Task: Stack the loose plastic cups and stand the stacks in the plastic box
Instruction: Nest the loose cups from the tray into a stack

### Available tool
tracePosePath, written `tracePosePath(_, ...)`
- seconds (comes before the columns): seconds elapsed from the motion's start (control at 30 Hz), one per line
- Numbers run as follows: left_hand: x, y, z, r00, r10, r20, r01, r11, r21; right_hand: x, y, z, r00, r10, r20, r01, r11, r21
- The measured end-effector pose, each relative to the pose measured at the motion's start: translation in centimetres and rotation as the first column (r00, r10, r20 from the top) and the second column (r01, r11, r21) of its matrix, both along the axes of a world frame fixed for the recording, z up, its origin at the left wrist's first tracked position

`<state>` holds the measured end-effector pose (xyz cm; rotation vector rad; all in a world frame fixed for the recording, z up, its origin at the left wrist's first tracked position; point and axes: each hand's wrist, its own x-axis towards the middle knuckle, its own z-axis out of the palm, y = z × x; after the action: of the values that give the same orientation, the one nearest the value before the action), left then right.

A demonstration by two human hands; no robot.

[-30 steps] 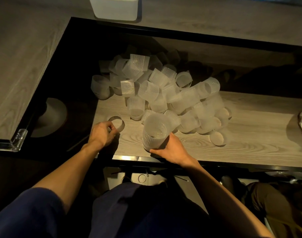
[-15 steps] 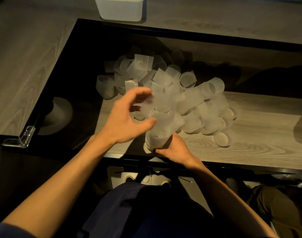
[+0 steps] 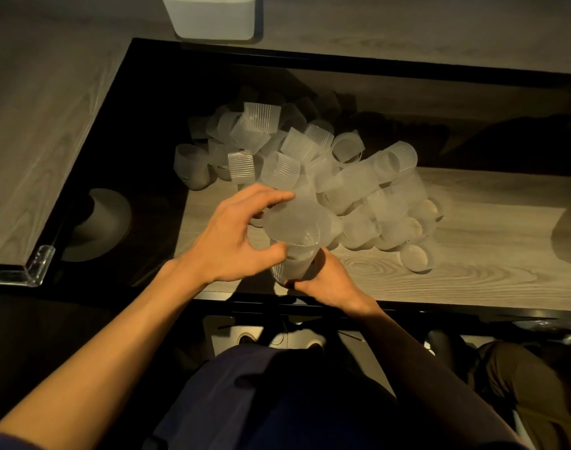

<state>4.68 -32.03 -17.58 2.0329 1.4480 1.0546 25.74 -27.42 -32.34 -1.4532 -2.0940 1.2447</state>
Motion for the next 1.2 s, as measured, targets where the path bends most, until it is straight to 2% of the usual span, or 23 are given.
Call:
tracePosePath(0.13,0.2,0.0,-0.6,0.998,-0.037,-0.042,0.035,0.998,-0.057,0.0,0.0,-0.3,1.0,-0.009,-0.006,0.009,1.0,-0.025)
tracePosePath(0.27,-0.1,0.0,-2.3,0.995,-0.054,-0.089,0.033,0.975,-0.22,0.0,0.1,-0.2,0.999,0.035,0.018,-0.036,0.999,0.008)
tracePosePath(0.43,-0.9,-0.1,-4.9,0.985,0.029,0.17,0.07,0.834,-0.547,0.0,0.2,-0.1,0.997,0.061,0.038,-0.062,0.998,0.033)
tracePosePath(0.53,-0.6,-0.3,-6.8,0.986,0.03,0.167,0.081,0.784,-0.616,-0.1,0.3,0.0,0.997,0.066,0.045,-0.068,0.997,0.031)
tracePosePath(0.7,-0.3,0.2,-8.0,0.988,0.037,0.149,0.066,0.77,-0.634,-0.4,0.8,1.3,0.991,0.131,0.03,-0.131,0.991,0.007)
tracePosePath(0.77,-0.5,0.7,-7.6,0.982,0.043,0.184,0.083,0.776,-0.625,-0.5,1.0,2.0,0.992,0.126,-0.009,-0.126,0.992,0.007)
tracePosePath(1.0,-1.1,2.1,-5.4,0.963,0.108,0.248,0.04,0.848,-0.528,-1.8,2.6,5.6,0.974,0.148,-0.169,-0.15,0.989,0.003)
tracePosePath(1.1,-0.9,2.2,-5.4,0.967,0.157,0.203,-0.039,0.871,-0.49,-2.7,3.0,7.0,0.968,0.222,-0.12,-0.22,0.975,0.028)
tracePosePath(1.2,-1.1,1.8,-6.0,0.971,0.173,0.162,-0.078,0.88,-0.468,-2.9,3.4,6.8,0.958,0.284,-0.037,-0.285,0.958,-0.039)
